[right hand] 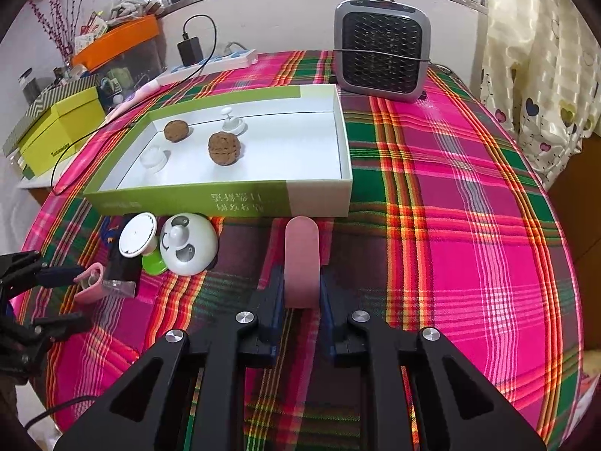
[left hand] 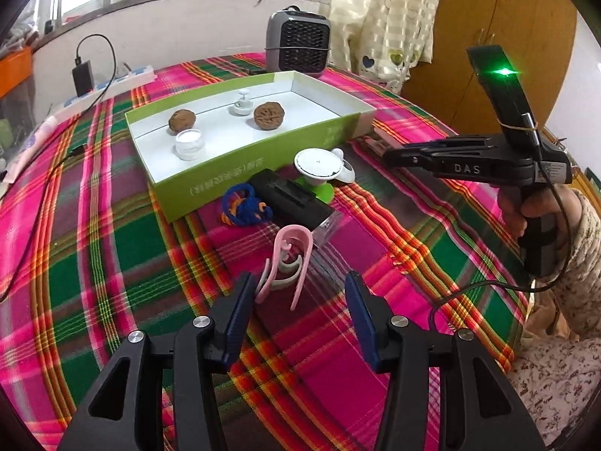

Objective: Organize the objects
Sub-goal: 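Grasp the pink block with the right tool while the left tool approaches the pink clip, then close the left tool on the pink clip while the right tool holds the pink block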

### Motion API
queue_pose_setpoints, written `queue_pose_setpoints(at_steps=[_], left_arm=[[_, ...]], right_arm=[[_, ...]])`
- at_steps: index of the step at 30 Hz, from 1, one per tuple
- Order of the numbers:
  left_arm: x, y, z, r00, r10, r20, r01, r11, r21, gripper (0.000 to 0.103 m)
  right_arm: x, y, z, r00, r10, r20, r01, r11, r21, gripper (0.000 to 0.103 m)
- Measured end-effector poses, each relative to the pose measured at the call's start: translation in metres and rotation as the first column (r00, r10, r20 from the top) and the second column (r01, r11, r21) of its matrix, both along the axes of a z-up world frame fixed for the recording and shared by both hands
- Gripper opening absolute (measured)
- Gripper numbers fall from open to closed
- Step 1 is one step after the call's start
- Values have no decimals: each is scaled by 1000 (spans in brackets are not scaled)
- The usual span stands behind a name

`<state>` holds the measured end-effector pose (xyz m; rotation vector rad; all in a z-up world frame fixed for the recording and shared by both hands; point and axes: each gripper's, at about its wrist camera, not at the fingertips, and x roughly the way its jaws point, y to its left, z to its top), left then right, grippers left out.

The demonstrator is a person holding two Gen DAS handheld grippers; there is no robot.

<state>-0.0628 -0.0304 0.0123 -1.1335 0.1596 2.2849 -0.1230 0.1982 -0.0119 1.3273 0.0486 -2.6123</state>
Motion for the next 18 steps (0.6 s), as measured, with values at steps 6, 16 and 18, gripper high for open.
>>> queue_pose_setpoints(at_steps=[6,16,18], left_arm=[[-11,5,0,998,52,-23,-52,998,-32,48],[-15,10,-1,996,84,-42,-86,994,-65,36],[-17,11,-2,995,93,-44,-96,993,-69,29]], right_arm=[[0,-1,-1,1000,18,3,-18,1000,12,19],[-5,-6,-3,999,36,-3,-36,999,15,23],[-6,-7,-3,999,38,-5,-38,999,19,23]])
